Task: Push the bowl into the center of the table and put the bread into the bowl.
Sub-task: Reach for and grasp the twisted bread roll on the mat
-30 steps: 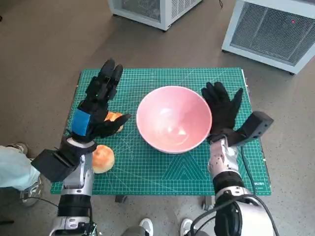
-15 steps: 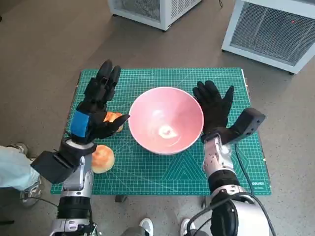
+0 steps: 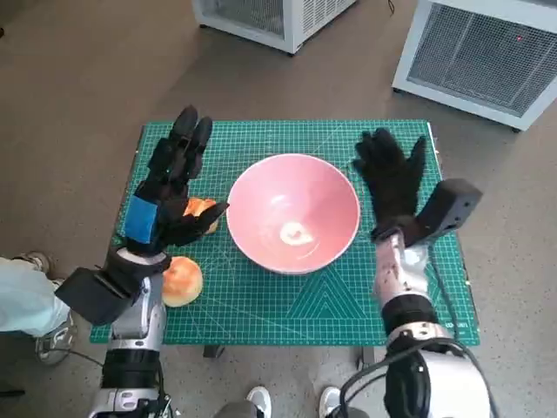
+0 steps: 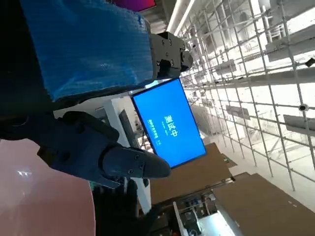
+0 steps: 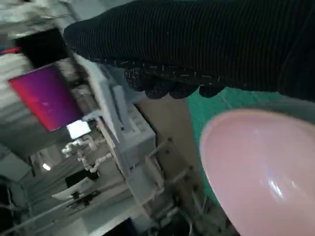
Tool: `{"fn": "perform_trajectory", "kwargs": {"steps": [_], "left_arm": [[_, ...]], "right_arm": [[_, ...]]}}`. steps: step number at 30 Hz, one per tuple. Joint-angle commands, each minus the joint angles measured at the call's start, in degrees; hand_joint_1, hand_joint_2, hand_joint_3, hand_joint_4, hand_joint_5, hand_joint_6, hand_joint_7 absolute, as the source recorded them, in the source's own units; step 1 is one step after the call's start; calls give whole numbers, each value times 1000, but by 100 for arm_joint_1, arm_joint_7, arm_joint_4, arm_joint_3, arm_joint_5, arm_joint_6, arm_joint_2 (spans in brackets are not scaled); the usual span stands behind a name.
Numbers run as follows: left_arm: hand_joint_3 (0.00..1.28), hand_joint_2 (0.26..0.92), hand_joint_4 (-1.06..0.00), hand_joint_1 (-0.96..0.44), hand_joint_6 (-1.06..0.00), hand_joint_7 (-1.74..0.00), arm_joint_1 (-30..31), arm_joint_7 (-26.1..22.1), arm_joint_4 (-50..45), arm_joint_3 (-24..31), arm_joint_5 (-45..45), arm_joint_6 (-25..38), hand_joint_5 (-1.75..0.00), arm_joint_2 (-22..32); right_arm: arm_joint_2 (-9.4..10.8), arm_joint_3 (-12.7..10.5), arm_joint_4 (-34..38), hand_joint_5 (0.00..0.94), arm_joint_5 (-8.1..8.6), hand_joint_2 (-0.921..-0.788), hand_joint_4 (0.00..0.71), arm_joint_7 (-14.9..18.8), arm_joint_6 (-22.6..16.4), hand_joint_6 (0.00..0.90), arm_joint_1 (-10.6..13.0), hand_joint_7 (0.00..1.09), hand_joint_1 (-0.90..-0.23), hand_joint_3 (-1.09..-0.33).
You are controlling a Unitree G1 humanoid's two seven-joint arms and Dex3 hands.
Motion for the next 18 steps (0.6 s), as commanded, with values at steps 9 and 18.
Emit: {"fn": "perform_trajectory", "kwargs": {"steps": [9, 18], "left_arm": [[218, 921, -145, -453, -143, -100, -270, -10, -60, -142, -17, 173, -1, -97], [218, 921, -148, -463, -151, -101, -486, -148, 54, -181, -61, 162, -2, -121]], "right_arm": [[-117, 582, -792, 1, -156, -921, 293, 1060, -1460, 330, 271, 147, -646, -750], [-156, 893, -1756, 1, 93, -921, 285, 1864, -1799, 309, 598, 146, -685, -729]]}}
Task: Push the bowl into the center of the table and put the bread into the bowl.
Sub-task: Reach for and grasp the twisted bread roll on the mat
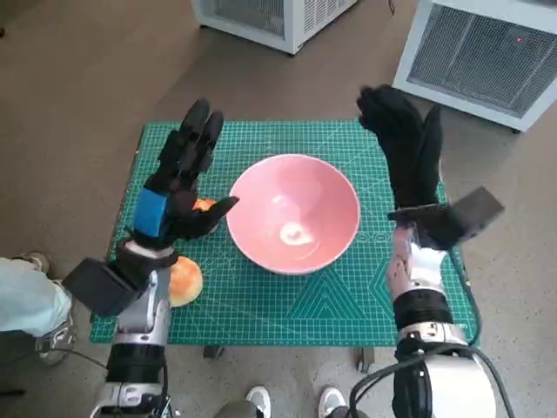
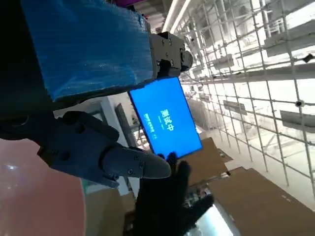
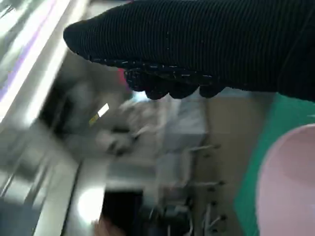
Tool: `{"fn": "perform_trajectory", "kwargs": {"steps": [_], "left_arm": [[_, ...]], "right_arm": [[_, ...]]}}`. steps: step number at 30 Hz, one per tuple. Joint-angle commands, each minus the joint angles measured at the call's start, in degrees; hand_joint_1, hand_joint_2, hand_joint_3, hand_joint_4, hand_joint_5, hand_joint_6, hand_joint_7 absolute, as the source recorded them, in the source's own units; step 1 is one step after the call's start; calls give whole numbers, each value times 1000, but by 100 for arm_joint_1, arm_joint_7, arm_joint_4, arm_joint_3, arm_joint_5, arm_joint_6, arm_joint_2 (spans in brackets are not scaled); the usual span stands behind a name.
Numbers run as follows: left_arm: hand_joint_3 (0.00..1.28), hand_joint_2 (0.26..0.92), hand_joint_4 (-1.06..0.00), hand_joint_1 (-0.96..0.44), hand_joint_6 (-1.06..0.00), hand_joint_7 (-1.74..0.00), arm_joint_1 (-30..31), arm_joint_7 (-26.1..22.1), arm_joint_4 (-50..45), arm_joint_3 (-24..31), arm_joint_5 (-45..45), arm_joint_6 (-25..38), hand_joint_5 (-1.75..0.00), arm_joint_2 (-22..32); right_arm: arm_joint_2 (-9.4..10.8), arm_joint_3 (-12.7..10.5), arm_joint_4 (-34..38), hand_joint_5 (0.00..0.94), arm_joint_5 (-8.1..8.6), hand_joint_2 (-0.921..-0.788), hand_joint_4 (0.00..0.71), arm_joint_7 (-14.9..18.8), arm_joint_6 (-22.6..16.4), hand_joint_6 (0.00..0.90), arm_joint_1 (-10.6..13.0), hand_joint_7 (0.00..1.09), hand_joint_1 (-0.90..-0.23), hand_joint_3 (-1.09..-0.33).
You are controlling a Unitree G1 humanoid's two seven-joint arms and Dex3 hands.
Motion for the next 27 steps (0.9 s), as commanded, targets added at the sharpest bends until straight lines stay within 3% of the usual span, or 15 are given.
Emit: {"fn": "perform_trajectory", "kwargs": {"steps": [1, 9, 23, 25, 27], "left_arm": [[218, 921, -149, -463, -152, -101, -186, -96, 34, -53, -35, 5, -2, -47], [221, 921, -152, -456, -159, -107, -321, -172, -47, -139, 10, 45, -3, -77], [221, 921, -149, -452, -151, -128, -450, -316, -306, -203, 106, 120, -1, 123], [197, 921, -149, -462, -143, -140, -428, -288, -411, -209, 280, 160, 0, 278], [158, 919, -140, -470, -127, -160, -308, -236, -862, -225, 932, 534, 0, 817]], "right_arm": [[-45, 167, -454, 1, 166, -921, 284, 384, -29, 307, 334, 146, -686, -729], [-71, 335, -1028, 2, 377, -921, 284, 659, 132, 309, 545, 160, -698, -729], [-29, 565, -1692, 3, 509, -921, 287, 616, 336, 299, 837, 186, -716, -725], [-25, 586, -1685, 3, 502, -921, 288, 592, 325, 297, 836, 189, -717, -724], [-21, 595, -1648, 3, 505, -921, 289, 585, 309, 296, 822, 192, -718, -723]]}}
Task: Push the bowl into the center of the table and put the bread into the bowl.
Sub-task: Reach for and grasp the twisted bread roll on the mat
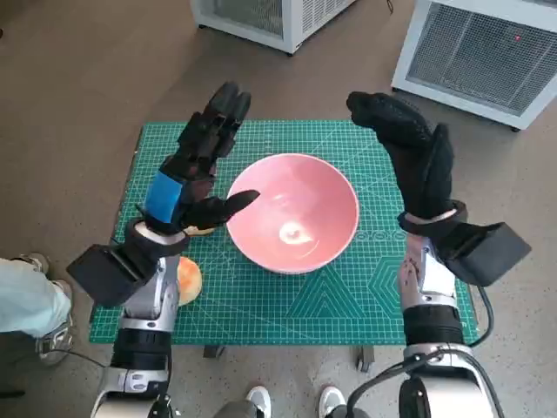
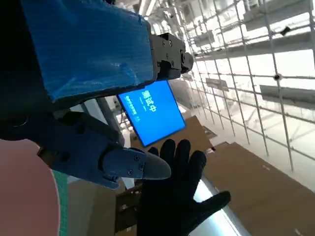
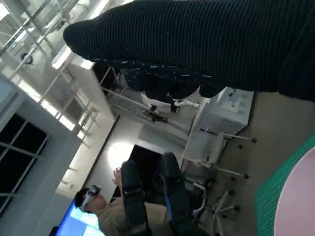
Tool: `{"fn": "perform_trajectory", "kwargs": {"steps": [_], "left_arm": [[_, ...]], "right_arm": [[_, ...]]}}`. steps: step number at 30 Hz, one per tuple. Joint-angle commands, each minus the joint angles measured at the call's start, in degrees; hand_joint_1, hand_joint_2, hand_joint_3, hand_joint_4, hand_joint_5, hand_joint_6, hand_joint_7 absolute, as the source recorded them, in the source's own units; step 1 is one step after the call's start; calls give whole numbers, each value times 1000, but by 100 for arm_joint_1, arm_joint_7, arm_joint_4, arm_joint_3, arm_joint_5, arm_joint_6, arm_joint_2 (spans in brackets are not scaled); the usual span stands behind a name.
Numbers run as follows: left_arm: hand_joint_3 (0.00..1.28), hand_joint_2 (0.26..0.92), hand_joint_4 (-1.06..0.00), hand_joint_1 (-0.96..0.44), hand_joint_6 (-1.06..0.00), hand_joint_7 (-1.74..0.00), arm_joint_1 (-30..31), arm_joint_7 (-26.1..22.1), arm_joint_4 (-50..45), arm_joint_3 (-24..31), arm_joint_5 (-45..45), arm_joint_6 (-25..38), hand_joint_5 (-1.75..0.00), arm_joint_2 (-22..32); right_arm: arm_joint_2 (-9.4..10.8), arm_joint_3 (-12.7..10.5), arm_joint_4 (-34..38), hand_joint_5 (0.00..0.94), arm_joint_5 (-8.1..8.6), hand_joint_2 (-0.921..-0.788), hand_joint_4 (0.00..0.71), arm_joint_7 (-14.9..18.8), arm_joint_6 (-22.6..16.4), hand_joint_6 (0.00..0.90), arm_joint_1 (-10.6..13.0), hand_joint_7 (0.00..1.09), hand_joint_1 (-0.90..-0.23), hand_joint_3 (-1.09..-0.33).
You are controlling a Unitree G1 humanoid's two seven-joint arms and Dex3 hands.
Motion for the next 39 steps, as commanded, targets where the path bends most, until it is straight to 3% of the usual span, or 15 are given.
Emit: {"fn": "perform_trajectory", "kwargs": {"steps": [1, 3, 6, 11, 24, 39], "left_arm": [[111, 888, -121, -453, -101, -172, 127, 56, -824, -33, 1085, 614, 0, 930], [69, 840, -102, -393, -80, -185, 300, -33, -1613, 17, 1913, 1449, -1, 1557], [24, 743, -81, -105, -110, -158, 435, -223, -2454, 102, 2536, 2651, -1, 2006], [8, 719, -71, 121, -174, -77, 400, -474, -2941, 123, 2999, 3885, 0, 2442], [11, 738, -59, 239, -215, -25, 283, -759, -2979, -228, 3370, 5079, 0, 2877], [10, 751, -91, 161, -261, -16, -96, -676, -2191, -1215, 3919, 5517, -7, 2769]], "right_arm": [[42, 45, 56, 4, 30, -921, 290, -24, 61, 295, 116, 195, -718, -723], [41, 45, 96, 4, 29, -921, 291, -26, 53, 294, 104, 198, -718, -722], [43, 39, 149, 4, 24, -921, 293, -36, 48, 290, 85, 204, -718, -721], [46, 37, 219, 4, 4, -921, 293, -54, 29, 286, 63, 212, -720, -720], [98, 22, 414, 2, 84, -921, 296, -17, 39, 243, -24, 293, -737, -706], [163, 1, 501, 3, 121, -921, 300, -49, 48, 226, -56, 323, -731, -705]]}}
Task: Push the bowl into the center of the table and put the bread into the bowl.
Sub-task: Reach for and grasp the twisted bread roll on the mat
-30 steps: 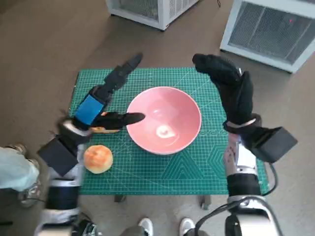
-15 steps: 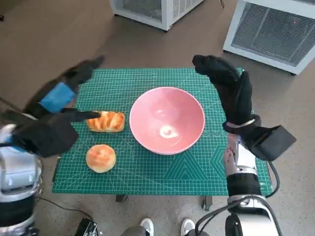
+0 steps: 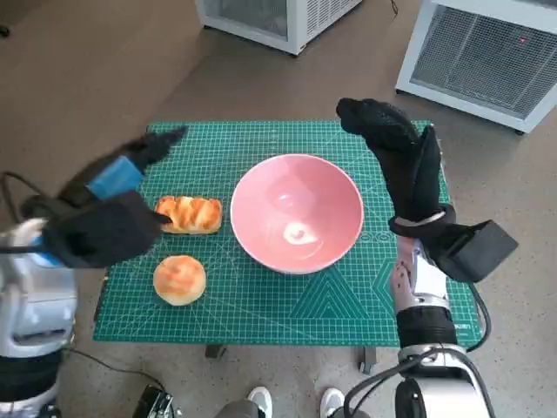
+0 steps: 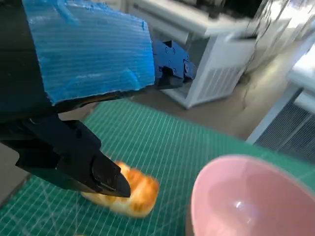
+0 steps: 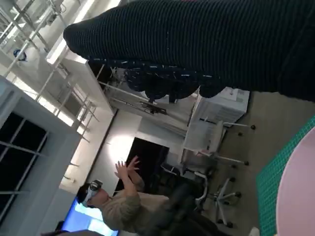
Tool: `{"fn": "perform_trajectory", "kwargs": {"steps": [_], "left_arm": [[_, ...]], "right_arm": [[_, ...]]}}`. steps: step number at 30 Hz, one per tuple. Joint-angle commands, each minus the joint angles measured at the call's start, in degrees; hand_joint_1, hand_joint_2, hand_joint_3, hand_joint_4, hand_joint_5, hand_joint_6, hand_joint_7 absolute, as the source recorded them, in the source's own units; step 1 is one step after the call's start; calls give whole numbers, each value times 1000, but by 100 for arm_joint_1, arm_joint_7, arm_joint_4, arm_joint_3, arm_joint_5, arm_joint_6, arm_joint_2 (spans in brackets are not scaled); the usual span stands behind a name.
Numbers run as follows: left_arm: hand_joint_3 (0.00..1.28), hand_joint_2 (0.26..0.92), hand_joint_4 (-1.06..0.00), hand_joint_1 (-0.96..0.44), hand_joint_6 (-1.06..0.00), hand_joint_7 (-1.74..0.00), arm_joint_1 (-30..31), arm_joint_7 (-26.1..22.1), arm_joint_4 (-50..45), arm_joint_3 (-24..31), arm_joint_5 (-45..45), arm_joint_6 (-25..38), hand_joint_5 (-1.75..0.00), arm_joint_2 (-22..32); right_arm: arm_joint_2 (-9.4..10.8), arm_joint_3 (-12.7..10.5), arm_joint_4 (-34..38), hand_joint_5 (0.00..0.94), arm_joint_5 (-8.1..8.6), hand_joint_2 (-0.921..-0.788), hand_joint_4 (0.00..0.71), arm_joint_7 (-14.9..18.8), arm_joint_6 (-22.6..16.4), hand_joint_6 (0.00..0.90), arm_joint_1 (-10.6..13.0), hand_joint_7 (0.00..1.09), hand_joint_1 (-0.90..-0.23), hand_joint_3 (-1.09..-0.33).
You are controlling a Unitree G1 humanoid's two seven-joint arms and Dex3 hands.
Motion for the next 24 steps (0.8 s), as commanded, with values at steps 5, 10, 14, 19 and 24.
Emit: {"fn": "perform_trajectory", "kwargs": {"steps": [5, 10, 14, 19, 24], "left_arm": [[11, 757, -106, 179, -277, -14, -398, 161, 907, -530, 300, -67, -7, -180], [12, 760, -117, 186, -287, -12, -660, 211, 1530, -830, 445, -110, -6, -290], [12, 760, -119, 181, -290, -9, -911, 211, 2088, -1089, 593, -103, -4, -404], [13, 761, -121, 180, -294, -7, -1156, 253, 2745, -1347, 732, -202, -3, -556], [15, 764, -127, 174, -302, -8, -1390, 344, 3421, -1590, 860, -373, -3, -692]], "right_arm": [[20, -7, 132, 4, 7, -921, 302, -39, 50, 223, 56, 330, -728, -705], [10, -7, 148, 3, -1, -921, 302, -52, 41, 218, 70, 338, -727, -705], [-2, -6, 147, 3, -17, -921, 302, -70, 39, 216, 81, 343, -724, -706], [-14, -4, 108, 1, -22, -921, 300, -104, 47, 212, 104, 350, -721, -706], [-18, -2, 69, 0, -18, -921, 297, -128, 62, 206, 129, 358, -708, -708]]}}
